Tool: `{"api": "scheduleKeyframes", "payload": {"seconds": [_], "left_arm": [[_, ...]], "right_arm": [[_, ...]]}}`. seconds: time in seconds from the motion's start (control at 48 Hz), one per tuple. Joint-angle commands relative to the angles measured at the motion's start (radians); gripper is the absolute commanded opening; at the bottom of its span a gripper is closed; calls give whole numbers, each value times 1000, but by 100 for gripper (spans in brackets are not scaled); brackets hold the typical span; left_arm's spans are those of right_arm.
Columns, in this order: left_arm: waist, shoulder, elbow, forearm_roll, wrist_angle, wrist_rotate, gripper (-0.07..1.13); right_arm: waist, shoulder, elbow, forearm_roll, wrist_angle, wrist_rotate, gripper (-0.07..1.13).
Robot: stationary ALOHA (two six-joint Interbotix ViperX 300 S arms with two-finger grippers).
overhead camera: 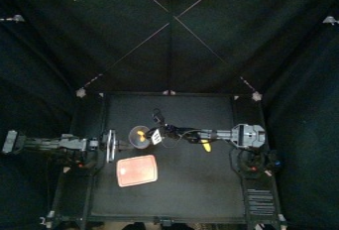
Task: Pick the tangerine then place it in the grey bowl
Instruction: Drop tangerine in the grey bowl and return to neutral
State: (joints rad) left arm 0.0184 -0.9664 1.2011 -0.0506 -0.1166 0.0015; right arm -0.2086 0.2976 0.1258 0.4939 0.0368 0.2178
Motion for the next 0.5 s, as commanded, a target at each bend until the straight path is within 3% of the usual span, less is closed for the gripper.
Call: {"api": "scheduleKeyframes", "payload": {"seconds": [0.021, 0.25, 0.5], "left_arm": [[0, 3, -12, -2, -9, 0, 8], [2, 3, -12, -2, -9, 0, 8], [0, 3, -11, -2, -9, -3, 8]], "right_arm": [[-8, -25, -28, -3, -5, -2, 65], [-8, -25, -26, -6, -8, 0, 73], [-2, -71, 35, -28, 8, -6, 74]]}}
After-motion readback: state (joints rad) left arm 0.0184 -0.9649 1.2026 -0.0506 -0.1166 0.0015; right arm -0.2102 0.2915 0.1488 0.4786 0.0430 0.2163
